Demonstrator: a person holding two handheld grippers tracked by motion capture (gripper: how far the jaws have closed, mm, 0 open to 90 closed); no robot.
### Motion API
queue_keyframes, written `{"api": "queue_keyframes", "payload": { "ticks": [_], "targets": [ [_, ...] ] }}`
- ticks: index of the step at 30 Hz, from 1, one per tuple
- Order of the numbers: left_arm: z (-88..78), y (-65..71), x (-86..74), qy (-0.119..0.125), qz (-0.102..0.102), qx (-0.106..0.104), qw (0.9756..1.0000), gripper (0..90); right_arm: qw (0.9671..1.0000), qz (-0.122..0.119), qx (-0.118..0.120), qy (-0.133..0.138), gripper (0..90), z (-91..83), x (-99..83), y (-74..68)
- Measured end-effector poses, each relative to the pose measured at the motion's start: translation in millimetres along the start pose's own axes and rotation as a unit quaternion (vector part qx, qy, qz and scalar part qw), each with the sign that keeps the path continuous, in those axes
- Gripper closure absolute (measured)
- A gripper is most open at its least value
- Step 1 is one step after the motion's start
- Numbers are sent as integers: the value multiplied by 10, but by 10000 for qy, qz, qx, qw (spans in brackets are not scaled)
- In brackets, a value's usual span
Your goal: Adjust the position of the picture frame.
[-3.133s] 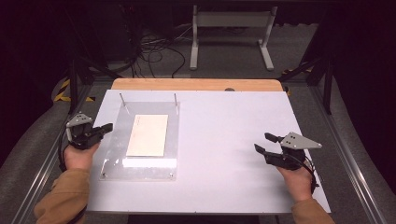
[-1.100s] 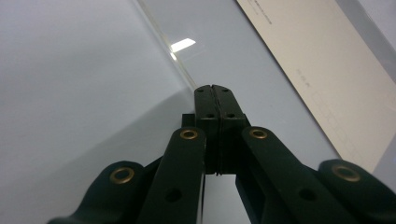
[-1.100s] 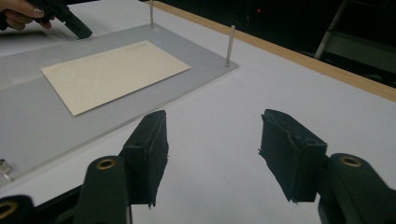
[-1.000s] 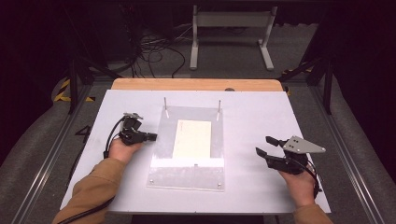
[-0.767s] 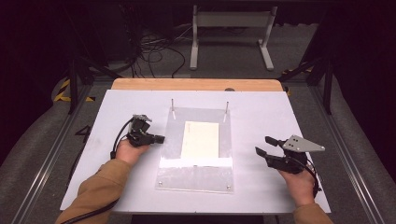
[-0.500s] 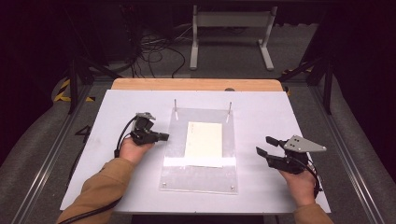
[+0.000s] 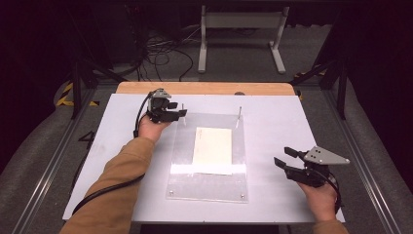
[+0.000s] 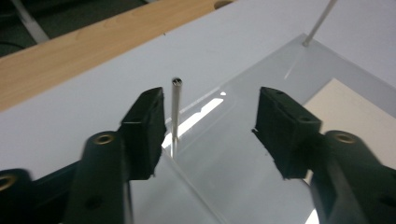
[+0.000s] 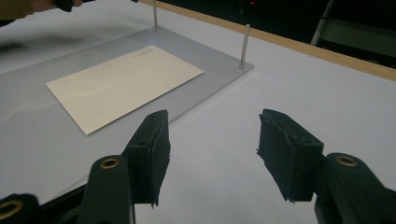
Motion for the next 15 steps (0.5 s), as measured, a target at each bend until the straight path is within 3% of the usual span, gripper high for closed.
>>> {"api": "queue_keyframes", "payload": {
  "ticks": [3, 6, 7, 8, 11, 13, 14, 15],
  "targets": [
    [120, -86, -17, -72, -63, 13, 10000, 399, 10000, 33, -24, 13, 429, -56, -21, 6],
    [218, -128, -17, 8, -191, -45, 9998, 424, 10000, 86, -31, 22, 430, -84, -38, 17],
    [243, -148, -11, 29, -96, -1, 9999, 423, 9999, 94, -40, 24, 430, -93, -41, 20],
    [273, -128, -9, 61, -152, -57, 9998, 431, 9999, 107, -32, 31, 430, -99, -43, 21],
    [346, -113, -11, 62, 104, -34, 9999, 527, 9999, 110, -21, 42, 430, -112, -48, 20],
    [393, -103, -27, 1, 147, -45, 9999, 635, 9999, 112, -5, 40, 430, -119, -52, 14],
    [408, -102, -35, -36, 200, -51, 9998, 635, 9999, 112, -5, 40, 430, -119, -52, 14],
    [419, -93, -46, -49, 140, -84, 9999, 727, 9999, 114, 13, 49, 430, -122, -53, 11]
  ]
}}
Point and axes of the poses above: each handheld gripper's, and its own axes: z roughly forward along the jaws, x roughly out of its top, y roughly to its right, the point moved 7 cm from there along z, roughly forward along the jaws, and after that the axes turned 3 degrees about z, right-handed, at the moved point
